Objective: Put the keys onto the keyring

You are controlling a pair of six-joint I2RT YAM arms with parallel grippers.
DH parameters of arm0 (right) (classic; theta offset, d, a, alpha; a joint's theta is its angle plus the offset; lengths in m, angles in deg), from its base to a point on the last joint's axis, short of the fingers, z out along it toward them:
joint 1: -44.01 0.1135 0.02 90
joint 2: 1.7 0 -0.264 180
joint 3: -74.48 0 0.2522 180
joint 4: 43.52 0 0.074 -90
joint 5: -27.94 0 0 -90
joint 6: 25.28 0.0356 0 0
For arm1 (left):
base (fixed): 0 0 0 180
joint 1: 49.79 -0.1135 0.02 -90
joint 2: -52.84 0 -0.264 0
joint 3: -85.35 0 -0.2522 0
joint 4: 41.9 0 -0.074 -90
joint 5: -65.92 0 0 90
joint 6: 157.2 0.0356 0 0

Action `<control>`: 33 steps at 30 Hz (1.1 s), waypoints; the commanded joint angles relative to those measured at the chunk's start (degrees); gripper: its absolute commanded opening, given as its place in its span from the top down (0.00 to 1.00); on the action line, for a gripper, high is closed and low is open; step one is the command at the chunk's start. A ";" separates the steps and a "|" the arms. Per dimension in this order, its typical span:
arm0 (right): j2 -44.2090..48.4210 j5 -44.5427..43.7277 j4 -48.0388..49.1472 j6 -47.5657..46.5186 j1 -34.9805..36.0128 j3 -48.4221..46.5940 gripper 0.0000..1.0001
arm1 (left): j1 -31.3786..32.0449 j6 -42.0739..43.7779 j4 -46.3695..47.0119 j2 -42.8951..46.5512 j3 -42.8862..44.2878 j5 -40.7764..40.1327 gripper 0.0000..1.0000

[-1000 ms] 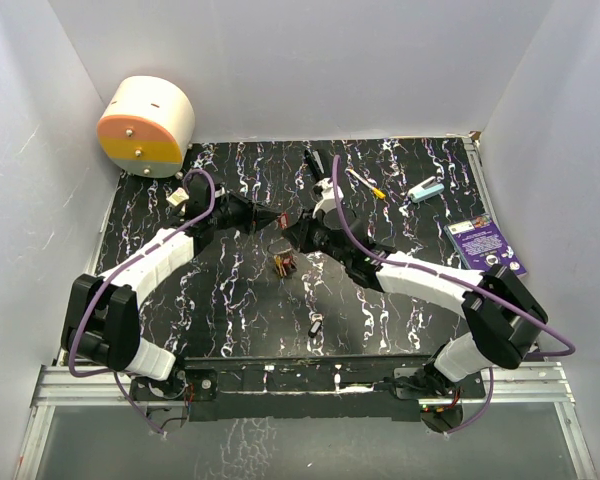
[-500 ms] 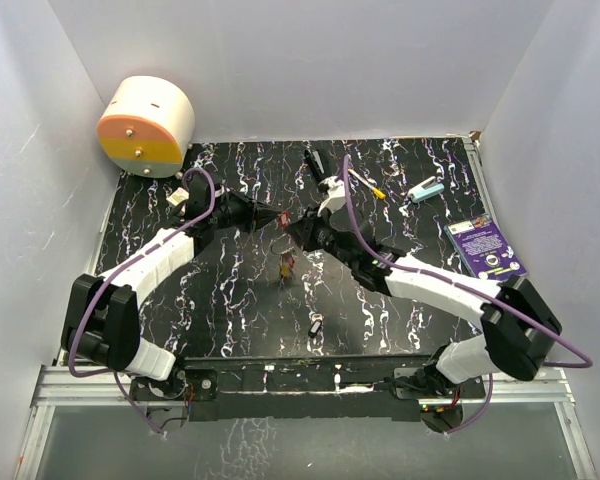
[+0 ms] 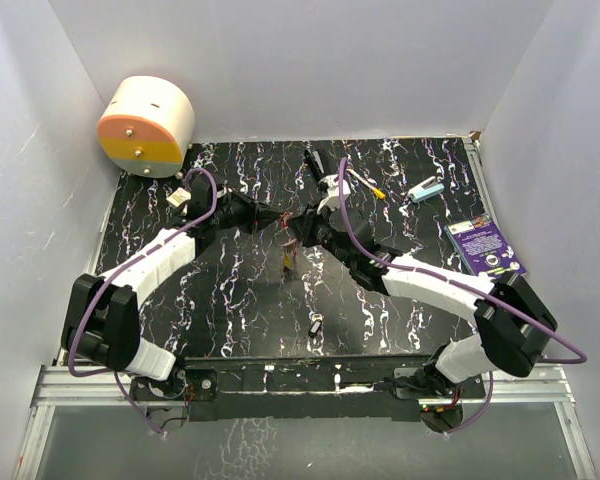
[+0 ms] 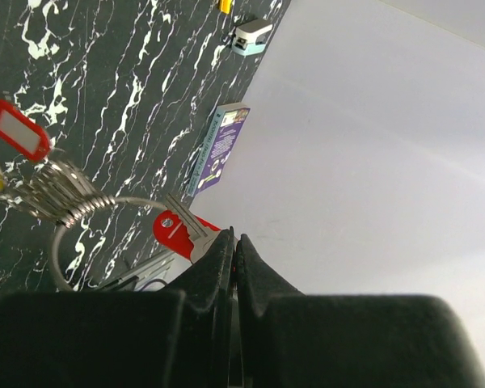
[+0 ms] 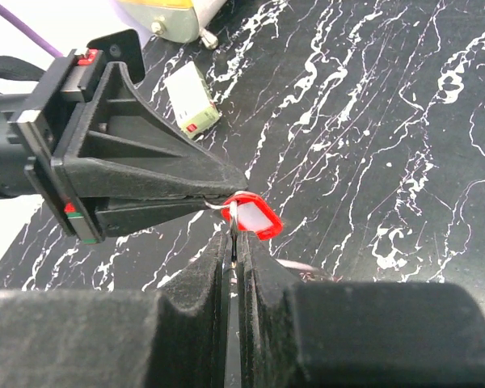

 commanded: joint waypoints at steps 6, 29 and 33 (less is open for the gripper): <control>-0.90 -0.72 8.15 -0.71 0.40 -1.94 0.92 | 2.36 -2.06 -0.67 0.66 1.42 -0.31 1.00; -3.18 -0.34 9.63 1.21 1.84 -0.69 0.92 | 1.78 -2.24 -0.41 0.47 2.11 -0.39 1.00; -3.10 -0.90 9.85 1.54 1.98 0.21 0.92 | 1.49 -2.32 -0.56 0.49 2.42 -0.14 1.00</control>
